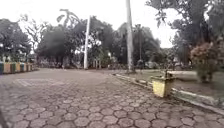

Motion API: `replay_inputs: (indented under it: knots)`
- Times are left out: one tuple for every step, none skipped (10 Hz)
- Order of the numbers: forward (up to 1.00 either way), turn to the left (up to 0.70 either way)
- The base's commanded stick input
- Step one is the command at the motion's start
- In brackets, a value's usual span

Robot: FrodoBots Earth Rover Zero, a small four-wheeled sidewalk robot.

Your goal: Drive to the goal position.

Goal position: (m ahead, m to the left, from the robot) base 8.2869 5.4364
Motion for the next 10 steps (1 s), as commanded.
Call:
replay_inputs:
  knots:
    - [0.7,0.0]
    - [0.7,0.0]
    - [0.7,0.0]
    - [0.7,0.0]
    - [0.7,0.0]
    - [0.7,0.0]
    - [0.7,0.0]
    - [0.7,0.0]
    - [0.7,0.0]
    - [0.7,0.0]
